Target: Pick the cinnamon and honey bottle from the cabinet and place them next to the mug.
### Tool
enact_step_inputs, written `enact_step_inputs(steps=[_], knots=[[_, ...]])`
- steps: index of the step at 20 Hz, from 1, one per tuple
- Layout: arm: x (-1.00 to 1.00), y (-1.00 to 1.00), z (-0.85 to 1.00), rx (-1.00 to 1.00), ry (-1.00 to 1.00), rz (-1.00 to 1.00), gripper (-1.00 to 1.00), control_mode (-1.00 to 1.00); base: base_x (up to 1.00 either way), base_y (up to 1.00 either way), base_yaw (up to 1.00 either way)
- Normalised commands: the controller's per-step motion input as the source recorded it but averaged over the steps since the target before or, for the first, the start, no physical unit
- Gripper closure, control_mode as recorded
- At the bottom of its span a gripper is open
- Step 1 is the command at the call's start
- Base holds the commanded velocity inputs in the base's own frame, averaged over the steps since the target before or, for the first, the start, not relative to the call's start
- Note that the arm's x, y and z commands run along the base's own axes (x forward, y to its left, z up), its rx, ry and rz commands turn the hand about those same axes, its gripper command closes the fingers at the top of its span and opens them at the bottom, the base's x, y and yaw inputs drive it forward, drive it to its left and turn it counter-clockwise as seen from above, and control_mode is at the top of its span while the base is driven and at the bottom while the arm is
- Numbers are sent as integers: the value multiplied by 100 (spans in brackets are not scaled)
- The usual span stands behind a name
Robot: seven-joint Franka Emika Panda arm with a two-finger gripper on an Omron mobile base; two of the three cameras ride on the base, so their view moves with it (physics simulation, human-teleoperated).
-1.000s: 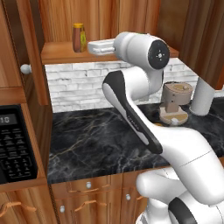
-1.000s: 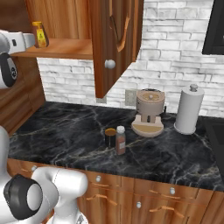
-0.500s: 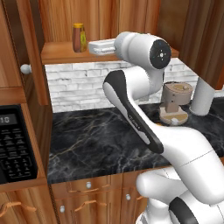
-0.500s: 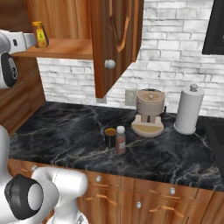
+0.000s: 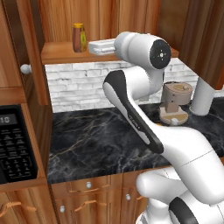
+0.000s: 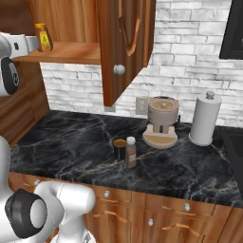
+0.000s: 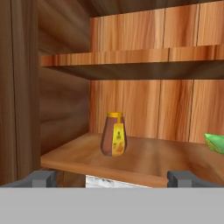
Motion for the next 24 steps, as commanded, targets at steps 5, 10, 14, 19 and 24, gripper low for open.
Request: enact_step_inputs(steps=[5,10,14,19,24], knots=[[0,0,0,0,0,0,-100,-100,0,0,0],[0,0,0,0,0,0,-100,-100,0,0,0],[0,0,0,0,0,0,-100,-100,0,0,0],[0,0,1,0,0,0,-100,-100,0,0,0],[4,10,12,0,0,0,-100,-100,0,0,0]])
